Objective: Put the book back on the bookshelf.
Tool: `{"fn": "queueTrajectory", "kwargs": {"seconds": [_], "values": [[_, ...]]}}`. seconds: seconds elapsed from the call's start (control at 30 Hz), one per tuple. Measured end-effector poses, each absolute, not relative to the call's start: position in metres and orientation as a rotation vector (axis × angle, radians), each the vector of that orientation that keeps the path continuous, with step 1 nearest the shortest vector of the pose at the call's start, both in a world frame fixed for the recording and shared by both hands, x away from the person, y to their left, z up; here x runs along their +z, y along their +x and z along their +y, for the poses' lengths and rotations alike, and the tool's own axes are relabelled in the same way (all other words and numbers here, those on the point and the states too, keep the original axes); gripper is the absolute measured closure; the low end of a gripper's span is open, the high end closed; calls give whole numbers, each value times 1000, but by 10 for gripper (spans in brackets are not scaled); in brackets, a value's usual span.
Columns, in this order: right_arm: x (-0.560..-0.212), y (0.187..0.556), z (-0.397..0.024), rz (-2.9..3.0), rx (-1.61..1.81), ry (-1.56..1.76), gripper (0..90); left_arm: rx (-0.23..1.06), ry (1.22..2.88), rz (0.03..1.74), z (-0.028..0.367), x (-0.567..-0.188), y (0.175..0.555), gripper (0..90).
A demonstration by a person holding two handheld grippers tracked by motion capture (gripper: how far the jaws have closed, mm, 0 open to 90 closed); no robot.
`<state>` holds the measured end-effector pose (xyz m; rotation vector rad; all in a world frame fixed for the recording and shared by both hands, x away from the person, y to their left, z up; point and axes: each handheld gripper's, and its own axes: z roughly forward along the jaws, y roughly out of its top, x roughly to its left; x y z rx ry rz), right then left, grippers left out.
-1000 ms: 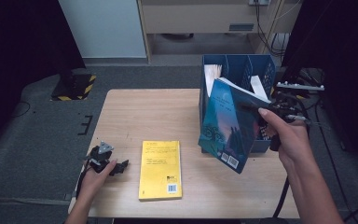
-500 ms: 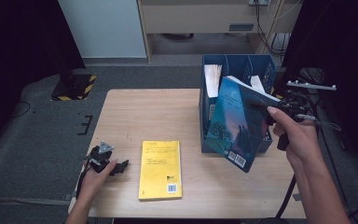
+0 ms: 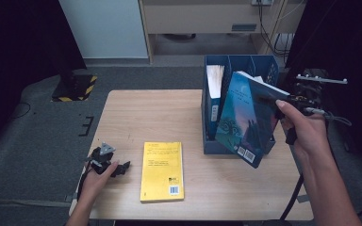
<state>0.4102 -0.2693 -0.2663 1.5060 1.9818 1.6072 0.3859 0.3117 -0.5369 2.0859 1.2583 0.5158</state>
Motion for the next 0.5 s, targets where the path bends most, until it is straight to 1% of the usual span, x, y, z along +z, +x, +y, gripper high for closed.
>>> {"fn": "queueTrajectory", "kwargs": {"seconds": [0.5], "values": [[-265,435,-274,1895,1520,1554,731,515,2077,1261,311,-537,386,0]]}}
